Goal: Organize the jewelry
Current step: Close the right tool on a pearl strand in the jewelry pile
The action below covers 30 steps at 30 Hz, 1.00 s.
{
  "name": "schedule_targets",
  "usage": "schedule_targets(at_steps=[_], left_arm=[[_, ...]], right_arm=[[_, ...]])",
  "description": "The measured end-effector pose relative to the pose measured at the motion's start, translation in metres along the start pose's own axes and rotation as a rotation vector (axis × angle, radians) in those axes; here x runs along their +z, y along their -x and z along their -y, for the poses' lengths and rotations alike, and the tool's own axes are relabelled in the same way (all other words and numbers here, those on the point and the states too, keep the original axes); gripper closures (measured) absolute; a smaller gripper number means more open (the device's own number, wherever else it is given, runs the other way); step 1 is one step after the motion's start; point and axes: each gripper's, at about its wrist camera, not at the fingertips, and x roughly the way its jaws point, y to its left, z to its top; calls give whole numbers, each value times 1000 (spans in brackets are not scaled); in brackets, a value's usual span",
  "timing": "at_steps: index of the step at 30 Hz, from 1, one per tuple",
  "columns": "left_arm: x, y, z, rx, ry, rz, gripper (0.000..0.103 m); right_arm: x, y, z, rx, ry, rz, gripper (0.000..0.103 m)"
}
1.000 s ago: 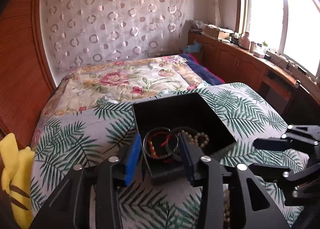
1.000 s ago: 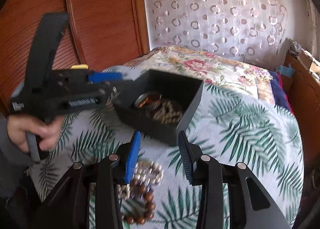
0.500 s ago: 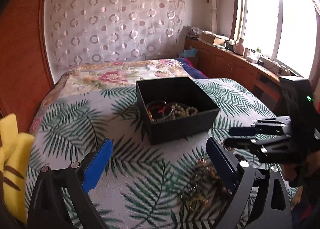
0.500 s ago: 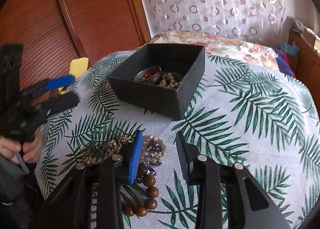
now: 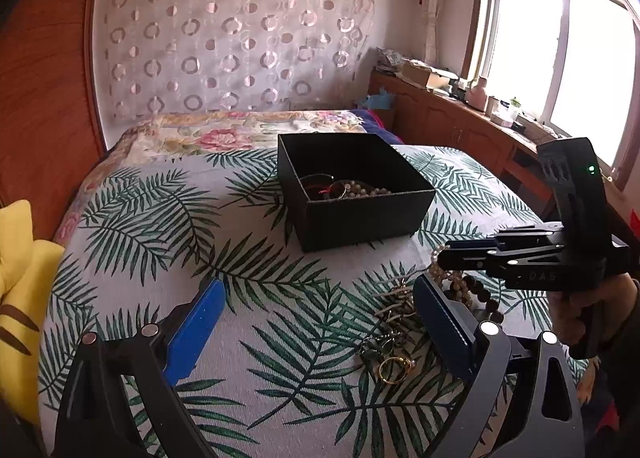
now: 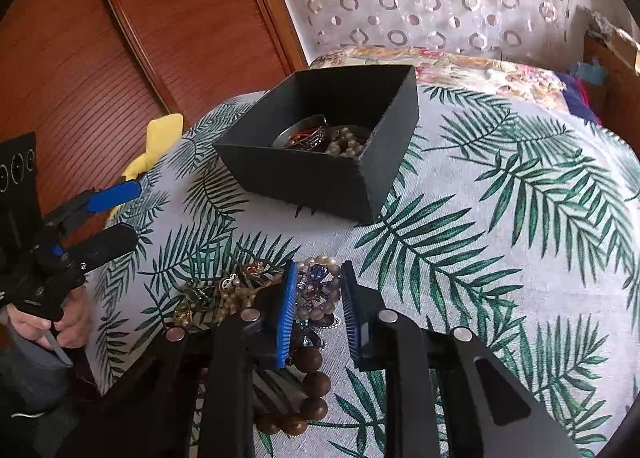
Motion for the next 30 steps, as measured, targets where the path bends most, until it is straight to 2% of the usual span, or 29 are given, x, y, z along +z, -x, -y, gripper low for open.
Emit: schedule_targets(at_steps=[5,13,18,20,23,30], left_arm=[[-5,-1,-2,-4,11,-13,12],[-9,-2,-3,-4,9,-20,12],[-9,-2,-3,-3,10,-22,12],[-9,-2,-3,-5,9,-22,12],[-10,-1,-3,-5,6,-23,12],[-11,-1,-2,-5,5,-26,12]], right_arm=[[0,7,-7,-20,28,9,79],[-1,1,9,-2,-41,-10,79],[-2,4,11,3,-42,0,79],[-2,5,10,-2,-24,0,97],[-3,6,9,3,-9,3,103],[2,27,-5,-9,48,65,103]])
